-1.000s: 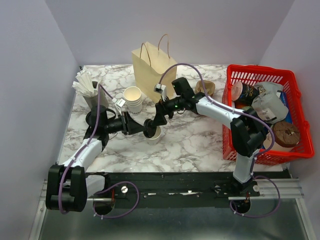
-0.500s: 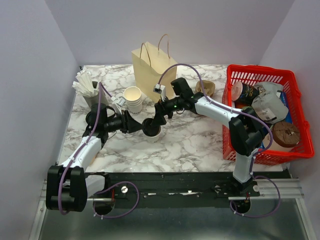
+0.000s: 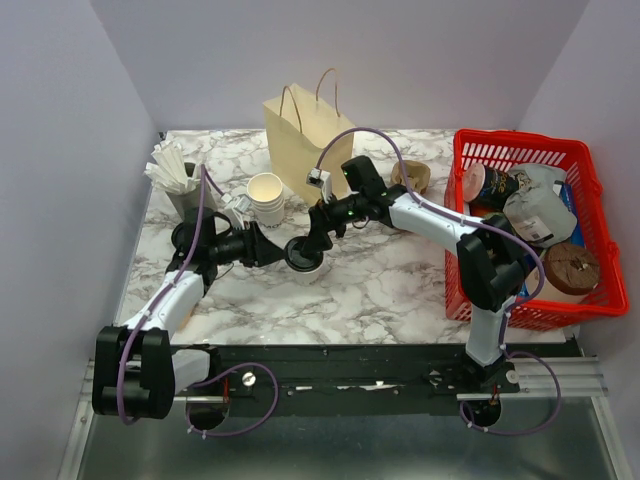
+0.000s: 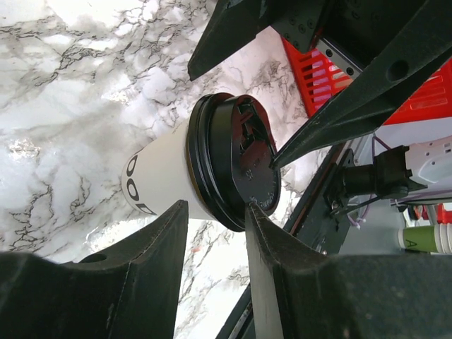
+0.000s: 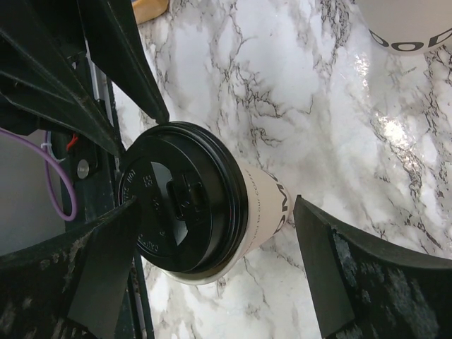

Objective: Pack the takeout coffee

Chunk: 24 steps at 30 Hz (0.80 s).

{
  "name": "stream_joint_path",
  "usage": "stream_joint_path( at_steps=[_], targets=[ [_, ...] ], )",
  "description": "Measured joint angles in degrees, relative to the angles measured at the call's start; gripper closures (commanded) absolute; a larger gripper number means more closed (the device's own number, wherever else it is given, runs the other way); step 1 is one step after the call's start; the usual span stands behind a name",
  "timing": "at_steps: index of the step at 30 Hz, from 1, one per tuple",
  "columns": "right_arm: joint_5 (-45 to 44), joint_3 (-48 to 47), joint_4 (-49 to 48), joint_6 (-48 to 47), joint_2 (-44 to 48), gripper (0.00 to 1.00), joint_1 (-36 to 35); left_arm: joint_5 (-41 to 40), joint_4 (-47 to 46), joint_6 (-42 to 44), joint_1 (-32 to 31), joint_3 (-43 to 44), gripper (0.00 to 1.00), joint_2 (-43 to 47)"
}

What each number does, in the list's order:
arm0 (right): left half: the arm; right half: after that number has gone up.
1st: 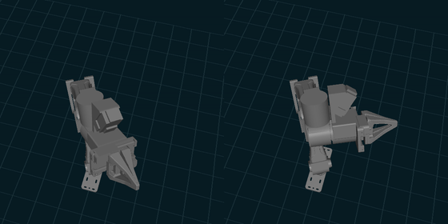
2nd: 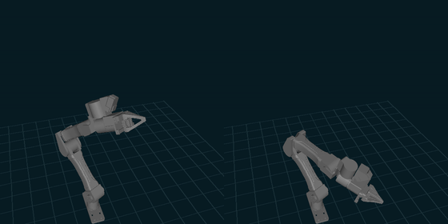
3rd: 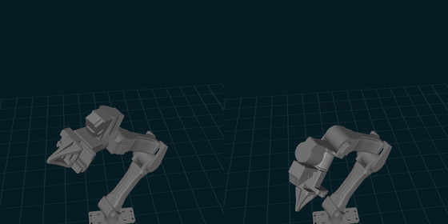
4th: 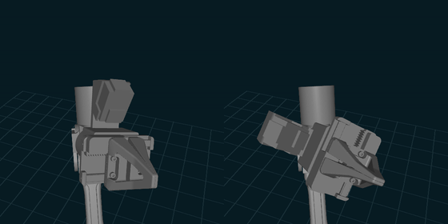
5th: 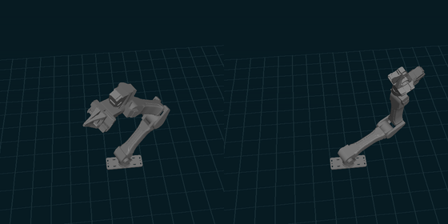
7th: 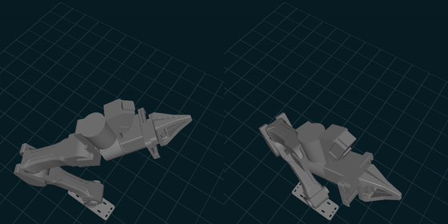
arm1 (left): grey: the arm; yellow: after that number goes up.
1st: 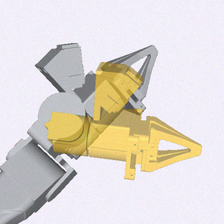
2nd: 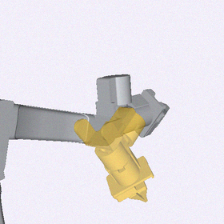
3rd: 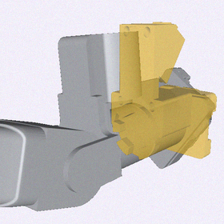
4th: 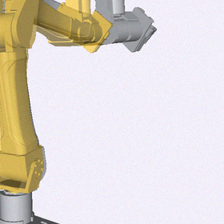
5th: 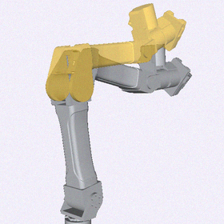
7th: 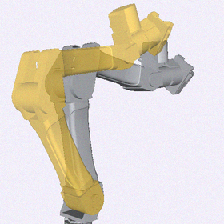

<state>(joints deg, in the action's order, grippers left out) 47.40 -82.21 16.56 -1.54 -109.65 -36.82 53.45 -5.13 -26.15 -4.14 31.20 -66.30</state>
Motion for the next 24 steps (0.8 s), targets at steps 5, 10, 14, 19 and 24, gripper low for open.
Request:
stream_joint_path(
  at_steps=[5, 10, 14, 19, 24],
  targets=[
    [-0.15, 0.00, 0.07, 0.00, 0.00, 0.04, 0.00, -0.13, -0.85, -0.09, -0.48, -0.02, 0.53, -0.94],
    [-0.50, 0.00, 0.13, -0.02, 0.00, 0.04, 0.00, -0.13, -2.49, -0.72, -1.38, -0.11, 0.53, -1.55],
    [-0.87, 0.13, 0.28, -0.07, 0.00, 0.04, 0.00, -0.13, -3.13, -0.94, -1.97, -0.15, 0.53, -2.05],
    [-1.33, 0.76, 0.42, -0.22, 0.02, 0.04, 0.00, -0.13, -3.82, -1.16, -2.45, -0.17, 0.55, -2.69],
    [-1.77, 1.20, 1.14, -1.14, 0.04, 0.04, 0.00, -0.11, -4.39, -1.31, -2.73, -0.17, 0.55, -2.73]
  ],
)
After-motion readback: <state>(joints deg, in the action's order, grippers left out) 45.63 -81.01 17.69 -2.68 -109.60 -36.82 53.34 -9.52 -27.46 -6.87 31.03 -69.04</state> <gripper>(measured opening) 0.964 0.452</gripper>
